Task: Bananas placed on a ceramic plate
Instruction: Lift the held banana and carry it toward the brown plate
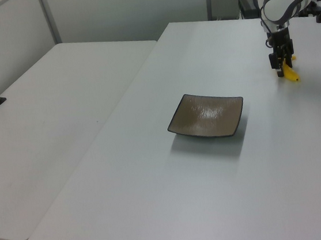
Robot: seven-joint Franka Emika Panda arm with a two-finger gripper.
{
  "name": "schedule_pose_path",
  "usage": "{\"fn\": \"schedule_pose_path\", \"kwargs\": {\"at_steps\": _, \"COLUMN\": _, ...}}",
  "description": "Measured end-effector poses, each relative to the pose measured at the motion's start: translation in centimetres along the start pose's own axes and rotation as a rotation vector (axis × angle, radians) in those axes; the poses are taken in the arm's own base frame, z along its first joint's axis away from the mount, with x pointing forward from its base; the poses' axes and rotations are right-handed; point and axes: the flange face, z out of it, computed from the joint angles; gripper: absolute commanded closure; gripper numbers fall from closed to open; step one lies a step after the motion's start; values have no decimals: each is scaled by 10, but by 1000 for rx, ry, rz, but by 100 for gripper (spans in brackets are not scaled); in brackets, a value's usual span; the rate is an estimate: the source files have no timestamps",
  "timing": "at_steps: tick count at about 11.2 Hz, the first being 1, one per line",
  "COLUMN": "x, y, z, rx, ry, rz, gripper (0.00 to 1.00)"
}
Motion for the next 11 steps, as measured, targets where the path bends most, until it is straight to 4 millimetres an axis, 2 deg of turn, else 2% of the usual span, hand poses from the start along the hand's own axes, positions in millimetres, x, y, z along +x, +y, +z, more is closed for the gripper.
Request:
{"fn": "schedule_pose_path", "kwargs": {"at_steps": 1, "x": 0, "y": 0, "z": 0, "rx": 0, "ry": 0, "rz": 0, "gripper": 100}}
{"fn": "schedule_pose_path", "kwargs": {"at_steps": 8, "x": 3, "y": 3, "z": -10, "rx": -1, "ry": 21, "rz": 2, "gripper": 100}}
{"fn": "schedule_pose_path", "kwargs": {"at_steps": 10, "x": 13, "y": 4, "z": -39, "rx": -7, "ry": 67, "rz": -15, "gripper": 100}}
{"fn": "schedule_pose_path", "kwargs": {"at_steps": 11, "x": 17, "y": 2, "z": -62, "rx": -8, "ry": 77, "rz": -32, "gripper": 100}}
